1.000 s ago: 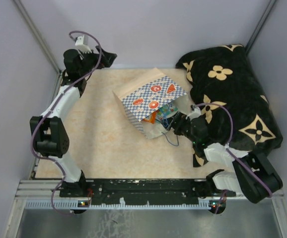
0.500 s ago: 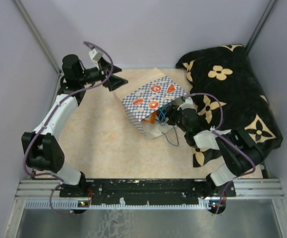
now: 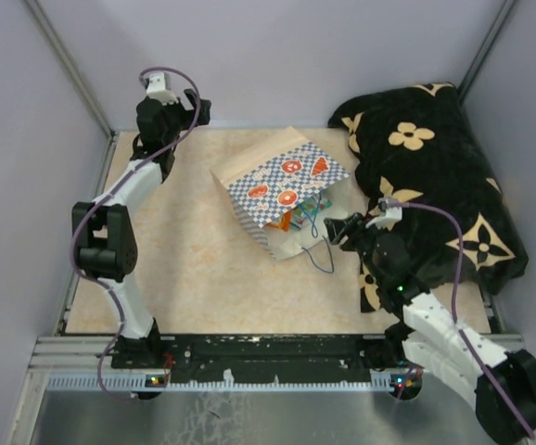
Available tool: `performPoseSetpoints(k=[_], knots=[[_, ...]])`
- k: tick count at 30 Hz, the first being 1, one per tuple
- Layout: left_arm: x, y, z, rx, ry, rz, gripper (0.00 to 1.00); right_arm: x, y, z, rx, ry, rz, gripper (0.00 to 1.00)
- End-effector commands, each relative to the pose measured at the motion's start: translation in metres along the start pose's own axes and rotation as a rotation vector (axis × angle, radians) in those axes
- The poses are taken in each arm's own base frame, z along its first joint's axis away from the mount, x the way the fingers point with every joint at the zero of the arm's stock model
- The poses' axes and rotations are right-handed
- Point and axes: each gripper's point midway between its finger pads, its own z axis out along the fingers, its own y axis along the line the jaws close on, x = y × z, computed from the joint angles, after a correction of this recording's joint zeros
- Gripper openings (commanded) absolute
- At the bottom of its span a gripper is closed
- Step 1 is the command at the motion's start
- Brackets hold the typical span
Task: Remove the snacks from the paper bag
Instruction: Take out the snack from the paper bag.
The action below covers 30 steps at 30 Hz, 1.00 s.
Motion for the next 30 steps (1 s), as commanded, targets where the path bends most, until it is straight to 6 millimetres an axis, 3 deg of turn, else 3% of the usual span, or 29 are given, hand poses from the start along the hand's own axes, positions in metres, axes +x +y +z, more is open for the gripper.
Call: performPoseSetpoints(k=[1, 6, 13, 18, 20, 22, 24, 26, 28, 30], knots=[[0.003, 0.053, 0.041, -0.231, -0.048, -0.018, 0.98, 0.023, -0.039, -0.023, 0.139, 0.028, -0.021, 0.50], [0.063, 0.099, 0.035, -0.449, 0.057, -0.052, 0.94, 0.040, -0.028, -0.037, 0.063, 0.062, -0.002, 0.38], [0.061, 0.096, 0.019, -0.466, 0.025, 0.020, 0.90, 0.068, 0.024, -0.051, -0.069, 0.105, -0.005, 0.38], [0.045, 0.093, 0.013, -0.491, -0.005, 0.041, 0.90, 0.089, 0.052, -0.040, -0.145, 0.147, 0.087, 0.38], [0.041, 0.086, 0.019, -0.467, 0.015, 0.085, 0.91, 0.095, 0.063, -0.033, -0.171, 0.156, 0.123, 0.39], [0.059, 0.081, 0.042, -0.390, 0.140, 0.121, 0.96, 0.105, 0.080, -0.018, -0.166, 0.162, 0.153, 0.49], [0.058, 0.084, 0.055, -0.415, 0.186, 0.064, 0.94, 0.107, 0.085, -0.006, -0.149, 0.147, 0.188, 0.55], [0.050, 0.064, 0.061, -0.288, 0.162, -0.021, 0.96, 0.102, 0.087, 0.007, -0.133, 0.095, 0.225, 0.58], [0.035, 0.022, 0.060, -0.055, 0.123, -0.086, 0.97, 0.100, 0.079, 0.019, -0.080, 0.054, 0.237, 0.63], [0.027, -0.029, 0.046, 0.212, 0.155, -0.099, 0.97, 0.097, 0.073, 0.034, -0.060, 0.045, 0.253, 0.65]])
